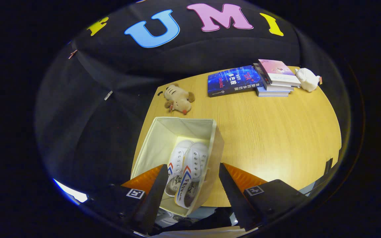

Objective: Open the storage box then place both shoes into the box .Put the left shoe in first, then the right shoe, with the right side of both shoes facing outward in a uniform manner.

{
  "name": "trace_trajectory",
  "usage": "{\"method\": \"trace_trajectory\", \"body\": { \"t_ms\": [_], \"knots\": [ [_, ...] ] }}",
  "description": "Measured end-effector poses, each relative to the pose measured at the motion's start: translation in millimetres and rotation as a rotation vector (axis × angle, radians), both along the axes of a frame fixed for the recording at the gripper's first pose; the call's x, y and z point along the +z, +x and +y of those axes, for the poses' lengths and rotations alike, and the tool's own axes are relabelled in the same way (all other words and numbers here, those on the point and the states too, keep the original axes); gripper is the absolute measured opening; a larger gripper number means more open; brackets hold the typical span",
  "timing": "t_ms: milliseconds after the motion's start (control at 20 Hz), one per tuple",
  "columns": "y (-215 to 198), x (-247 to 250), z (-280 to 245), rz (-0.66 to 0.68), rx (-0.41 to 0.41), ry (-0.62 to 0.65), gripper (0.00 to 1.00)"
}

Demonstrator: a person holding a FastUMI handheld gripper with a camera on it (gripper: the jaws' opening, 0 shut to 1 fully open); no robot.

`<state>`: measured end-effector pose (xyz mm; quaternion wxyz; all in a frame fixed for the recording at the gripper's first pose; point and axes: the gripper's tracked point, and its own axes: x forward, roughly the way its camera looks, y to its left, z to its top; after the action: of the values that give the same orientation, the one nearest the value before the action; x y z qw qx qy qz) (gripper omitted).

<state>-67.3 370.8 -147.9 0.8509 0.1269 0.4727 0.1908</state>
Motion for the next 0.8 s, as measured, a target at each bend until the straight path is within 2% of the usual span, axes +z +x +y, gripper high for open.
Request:
{"method": "trace_trajectory", "body": {
  "t_ms": [400, 800],
  "knots": [
    [67.7, 48.0, -120.2, -0.246, 0.023, -0.044, 0.97],
    [120.0, 146.4, -218.5, -0.59, 0.03, 0.008, 0.98]
  ]
}}
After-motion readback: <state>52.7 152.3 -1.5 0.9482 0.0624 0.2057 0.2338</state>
